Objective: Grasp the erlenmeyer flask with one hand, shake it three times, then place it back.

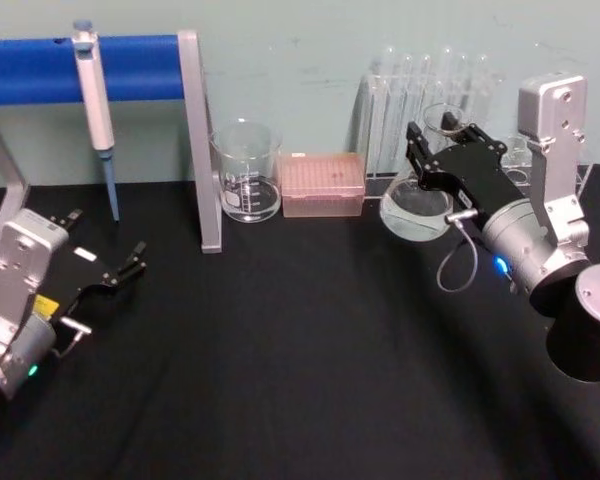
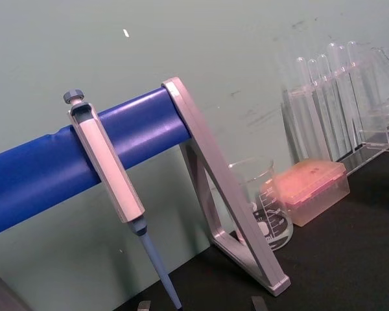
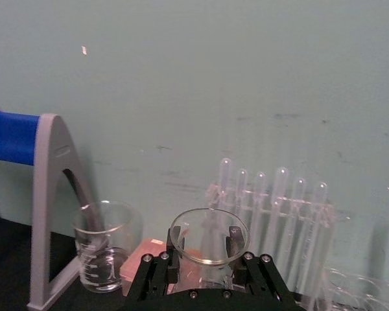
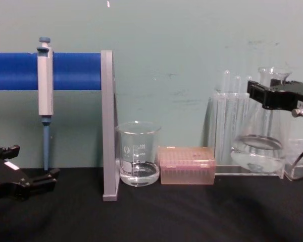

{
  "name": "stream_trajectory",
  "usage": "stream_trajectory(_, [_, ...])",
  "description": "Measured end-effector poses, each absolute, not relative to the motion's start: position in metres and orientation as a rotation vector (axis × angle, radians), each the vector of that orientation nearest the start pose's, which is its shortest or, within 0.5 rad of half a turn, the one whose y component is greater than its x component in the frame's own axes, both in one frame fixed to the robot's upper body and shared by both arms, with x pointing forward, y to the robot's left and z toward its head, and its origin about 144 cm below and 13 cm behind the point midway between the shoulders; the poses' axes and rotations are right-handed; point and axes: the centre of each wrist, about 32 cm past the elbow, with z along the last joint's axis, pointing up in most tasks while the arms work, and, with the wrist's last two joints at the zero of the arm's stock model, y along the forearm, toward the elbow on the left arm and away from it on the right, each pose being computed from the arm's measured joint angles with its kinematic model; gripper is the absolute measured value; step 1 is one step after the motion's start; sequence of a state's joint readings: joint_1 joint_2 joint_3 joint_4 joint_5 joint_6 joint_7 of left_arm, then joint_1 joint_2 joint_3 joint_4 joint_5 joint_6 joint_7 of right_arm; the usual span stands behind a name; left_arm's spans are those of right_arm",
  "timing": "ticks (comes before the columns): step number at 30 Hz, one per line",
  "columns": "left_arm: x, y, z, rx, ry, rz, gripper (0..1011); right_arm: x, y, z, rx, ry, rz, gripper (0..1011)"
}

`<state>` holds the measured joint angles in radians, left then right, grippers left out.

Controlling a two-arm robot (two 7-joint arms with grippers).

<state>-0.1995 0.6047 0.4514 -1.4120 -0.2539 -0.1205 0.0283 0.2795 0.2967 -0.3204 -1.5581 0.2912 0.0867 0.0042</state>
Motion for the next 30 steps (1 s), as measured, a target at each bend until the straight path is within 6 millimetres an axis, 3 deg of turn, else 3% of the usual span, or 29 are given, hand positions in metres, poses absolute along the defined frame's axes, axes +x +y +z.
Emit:
stream_trajectory(18, [0.4886, 0.3097, 1.1398, 0.305, -0.285, 1.248, 1001, 0.5212, -0.2162, 1.2183, 0.011, -0.104, -1.284, 451])
stream_trajectory(30, [0.4886, 0.3096, 1.1398, 0.304, -0.285, 1.248, 1001, 0.5163, -0.2192, 1.2192, 0.002, -0.107, -1.128, 451])
